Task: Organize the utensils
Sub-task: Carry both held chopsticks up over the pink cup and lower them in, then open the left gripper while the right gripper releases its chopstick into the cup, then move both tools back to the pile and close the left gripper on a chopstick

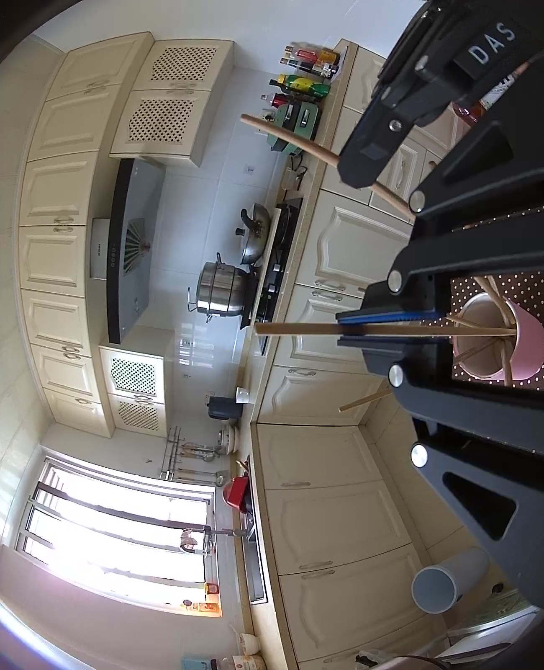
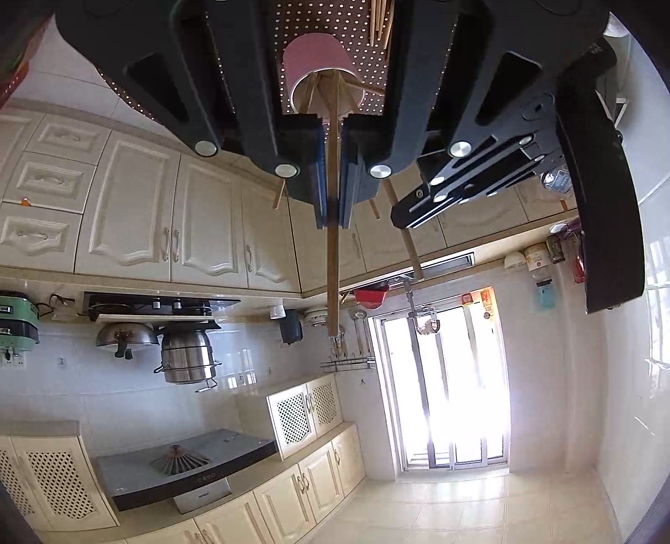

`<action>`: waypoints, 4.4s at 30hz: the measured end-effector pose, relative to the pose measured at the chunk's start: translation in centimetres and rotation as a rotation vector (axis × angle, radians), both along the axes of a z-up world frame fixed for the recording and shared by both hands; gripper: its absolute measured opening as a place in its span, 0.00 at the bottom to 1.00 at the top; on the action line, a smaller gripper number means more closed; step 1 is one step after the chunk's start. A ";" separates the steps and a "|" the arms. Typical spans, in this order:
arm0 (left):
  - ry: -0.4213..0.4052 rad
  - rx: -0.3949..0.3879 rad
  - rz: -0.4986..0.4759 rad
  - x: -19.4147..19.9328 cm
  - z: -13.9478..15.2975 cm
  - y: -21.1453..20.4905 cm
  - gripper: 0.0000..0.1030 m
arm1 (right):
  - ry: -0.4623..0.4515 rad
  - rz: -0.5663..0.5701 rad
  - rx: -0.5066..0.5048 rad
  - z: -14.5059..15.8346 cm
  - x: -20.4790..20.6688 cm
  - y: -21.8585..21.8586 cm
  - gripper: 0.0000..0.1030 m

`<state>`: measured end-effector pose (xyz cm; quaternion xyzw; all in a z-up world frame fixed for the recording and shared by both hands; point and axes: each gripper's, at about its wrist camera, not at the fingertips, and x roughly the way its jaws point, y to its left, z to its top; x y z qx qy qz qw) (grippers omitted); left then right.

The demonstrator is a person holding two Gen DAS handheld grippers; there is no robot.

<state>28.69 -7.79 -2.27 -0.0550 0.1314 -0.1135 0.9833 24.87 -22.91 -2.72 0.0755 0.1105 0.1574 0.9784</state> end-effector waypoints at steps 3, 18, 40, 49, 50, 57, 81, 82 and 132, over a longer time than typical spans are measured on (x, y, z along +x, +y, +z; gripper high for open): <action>-0.007 0.012 0.007 -0.3 -0.1 -0.1 0.06 | 0.002 -0.003 -0.006 -0.1 0.1 0.2 0.05; -0.045 0.063 0.098 -2.4 0.4 1.3 0.37 | 0.026 -0.016 -0.037 -0.9 0.4 0.7 0.05; -0.052 0.097 0.152 -3.9 0.8 3.2 0.44 | 0.094 -0.012 -0.034 -2.6 0.8 1.4 0.06; -0.056 0.106 0.162 -4.6 1.2 3.6 0.47 | 0.098 -0.015 -0.030 -2.4 0.6 1.7 0.06; -0.056 0.107 0.164 -4.7 1.1 3.7 0.47 | 0.098 -0.014 -0.029 -2.4 0.6 1.6 0.06; -0.059 0.123 0.172 -5.5 1.3 4.1 0.49 | 0.117 -0.008 -0.026 -2.6 0.4 1.7 0.08; -0.104 0.123 0.190 -11.0 3.4 6.1 0.52 | 0.043 -0.016 -0.042 0.0 -5.0 2.1 0.26; -0.106 0.123 0.191 -11.4 3.4 6.2 0.53 | 0.037 -0.016 -0.043 0.1 -5.4 2.1 0.37; 0.710 0.200 0.111 -3.0 -20.7 8.2 0.53 | 0.420 0.008 -0.100 -17.4 -5.6 2.1 0.47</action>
